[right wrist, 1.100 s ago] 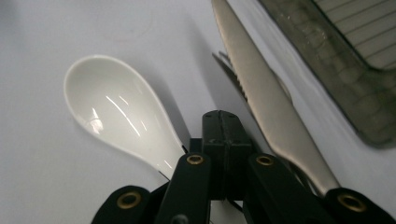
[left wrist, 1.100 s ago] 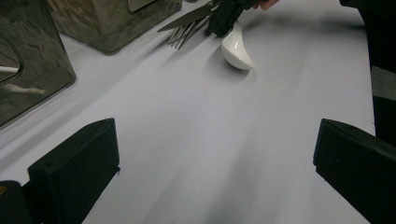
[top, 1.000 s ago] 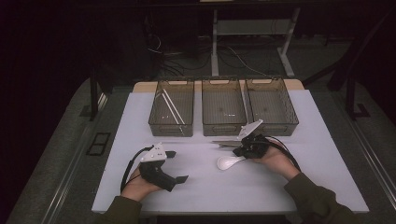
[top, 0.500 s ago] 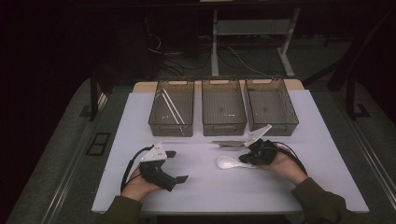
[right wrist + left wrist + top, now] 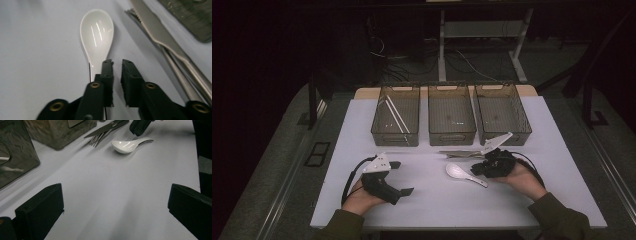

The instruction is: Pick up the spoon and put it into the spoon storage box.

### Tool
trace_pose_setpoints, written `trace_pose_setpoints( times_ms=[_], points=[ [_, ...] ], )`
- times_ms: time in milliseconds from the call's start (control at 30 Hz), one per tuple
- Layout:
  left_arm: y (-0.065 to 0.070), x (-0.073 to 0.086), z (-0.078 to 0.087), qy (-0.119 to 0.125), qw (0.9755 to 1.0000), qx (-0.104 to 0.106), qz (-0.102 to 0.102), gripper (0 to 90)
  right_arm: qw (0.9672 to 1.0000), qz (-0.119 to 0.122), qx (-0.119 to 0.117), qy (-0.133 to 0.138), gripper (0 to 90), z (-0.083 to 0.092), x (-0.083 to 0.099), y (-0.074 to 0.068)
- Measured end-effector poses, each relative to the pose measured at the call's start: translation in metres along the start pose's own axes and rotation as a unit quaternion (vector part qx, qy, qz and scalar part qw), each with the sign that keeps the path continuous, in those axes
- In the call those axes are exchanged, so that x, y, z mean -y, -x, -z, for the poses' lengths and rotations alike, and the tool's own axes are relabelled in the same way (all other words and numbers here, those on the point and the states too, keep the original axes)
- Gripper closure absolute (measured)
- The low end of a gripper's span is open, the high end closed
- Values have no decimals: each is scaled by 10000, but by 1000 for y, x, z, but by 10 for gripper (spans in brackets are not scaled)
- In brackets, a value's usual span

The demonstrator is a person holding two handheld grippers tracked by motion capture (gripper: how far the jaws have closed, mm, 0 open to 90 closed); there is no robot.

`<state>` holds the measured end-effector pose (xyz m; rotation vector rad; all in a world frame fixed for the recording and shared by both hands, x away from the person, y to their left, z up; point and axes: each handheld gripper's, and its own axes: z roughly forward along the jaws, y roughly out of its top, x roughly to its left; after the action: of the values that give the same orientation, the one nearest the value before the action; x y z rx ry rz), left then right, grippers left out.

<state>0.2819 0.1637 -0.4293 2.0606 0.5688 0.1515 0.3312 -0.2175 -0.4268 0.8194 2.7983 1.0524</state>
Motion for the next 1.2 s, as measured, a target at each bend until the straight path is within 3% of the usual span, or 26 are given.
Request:
trace_pose_setpoints(
  times_ms=[233, 333, 400, 733, 1067, 1200],
  points=[
    [1, 0, -1, -7, 10000, 4, -10, 0, 9989, -212, -289, 315, 474, 3, 0, 0],
    [1, 0, -1, -7, 10000, 8, 0, 0, 9984, -224, -407, 309, 437, -2, -1, -3],
    [1, 0, -1, -17, 10000, 12, -6, 0, 9989, -138, -357, 273, 414, -6, 0, -5],
    [1, 0, -2, -38, 10000, 22, -23, 0, 9998, 131, -128, 79, 426, -26, -2, -16],
    [1, 0, -2, -42, 10000, 25, -22, 0, 9992, 392, 113, 46, 545, -28, -3, -21],
    [2, 0, -3, -37, 10000, 28, -17, 0, 9989, 454, 95, 32, 586, -28, -3, -22]
  ],
)
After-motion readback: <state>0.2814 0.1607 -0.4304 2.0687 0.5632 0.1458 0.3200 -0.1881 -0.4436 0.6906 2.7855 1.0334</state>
